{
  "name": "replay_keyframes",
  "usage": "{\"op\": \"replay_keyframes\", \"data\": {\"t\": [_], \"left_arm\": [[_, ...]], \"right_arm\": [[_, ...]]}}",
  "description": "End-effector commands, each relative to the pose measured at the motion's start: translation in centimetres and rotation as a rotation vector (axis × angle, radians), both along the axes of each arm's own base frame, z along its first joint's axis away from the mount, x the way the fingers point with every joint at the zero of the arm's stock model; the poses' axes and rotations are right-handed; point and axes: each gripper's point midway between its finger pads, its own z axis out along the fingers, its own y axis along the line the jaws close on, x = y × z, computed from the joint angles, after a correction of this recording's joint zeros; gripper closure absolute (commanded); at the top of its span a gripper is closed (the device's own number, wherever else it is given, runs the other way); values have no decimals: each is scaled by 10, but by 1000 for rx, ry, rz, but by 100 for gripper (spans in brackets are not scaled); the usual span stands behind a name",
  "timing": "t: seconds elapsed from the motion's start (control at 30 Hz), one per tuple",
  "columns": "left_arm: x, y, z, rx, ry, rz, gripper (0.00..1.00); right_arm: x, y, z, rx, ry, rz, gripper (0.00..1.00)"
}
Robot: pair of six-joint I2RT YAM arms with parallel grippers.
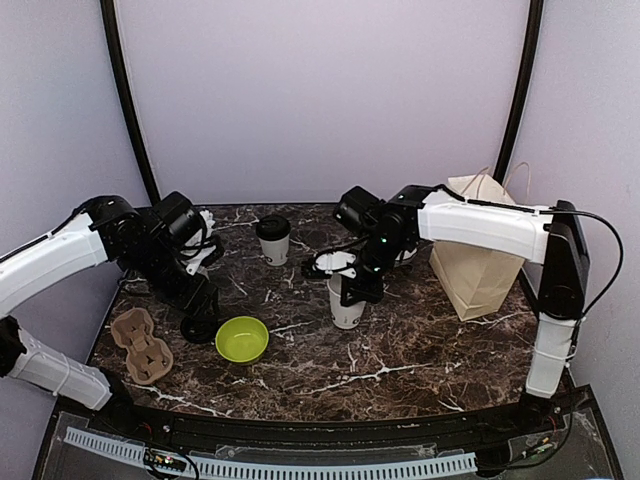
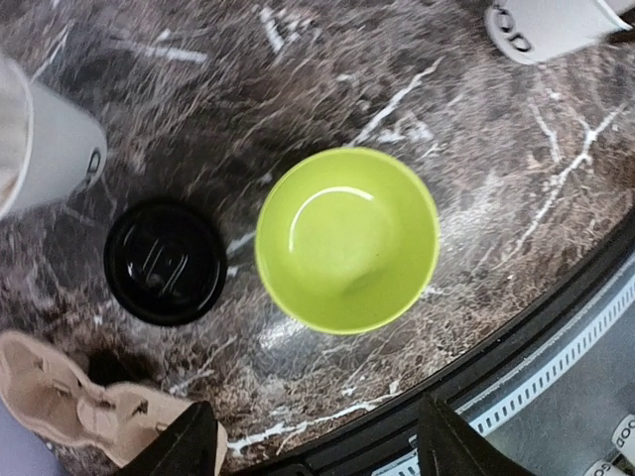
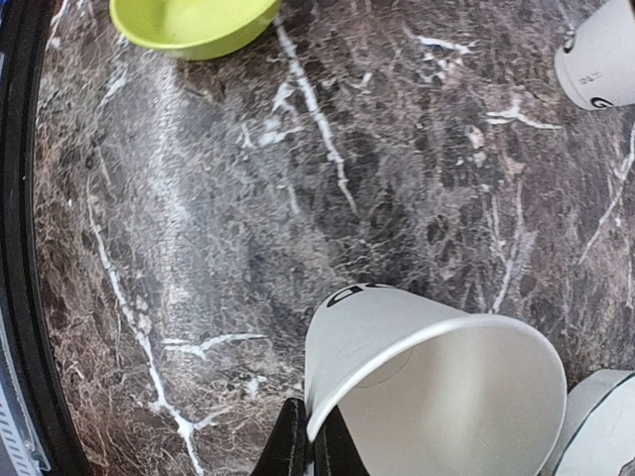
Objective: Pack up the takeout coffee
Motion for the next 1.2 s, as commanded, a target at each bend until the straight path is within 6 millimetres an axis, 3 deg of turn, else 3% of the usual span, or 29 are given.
{"op": "replay_keyframes", "data": {"t": [0.0,0.17,0.33,0.53,0.67,0.8,1.17], "left_arm": [[-5,34,-27,141,48,210,30],[-5,40,-48,180,68,246,31],[-5,44,-69,217,97,255,32],[6,57,-94,188,121,337,43],[37,50,-98,99,68,392,50],[53,42,-105,91,63,403,53],[54,36,-133,114,123,379,56]], "right_arm": [[-11,2,-2,11,-37,53,93],[-23,-1,5,27,-8,81,72],[-35,-1,31,89,2,106,60],[-47,0,58,144,36,125,58],[-47,-1,58,144,35,119,58],[-46,-4,53,128,24,112,58],[-44,-2,47,114,30,111,58]]}}
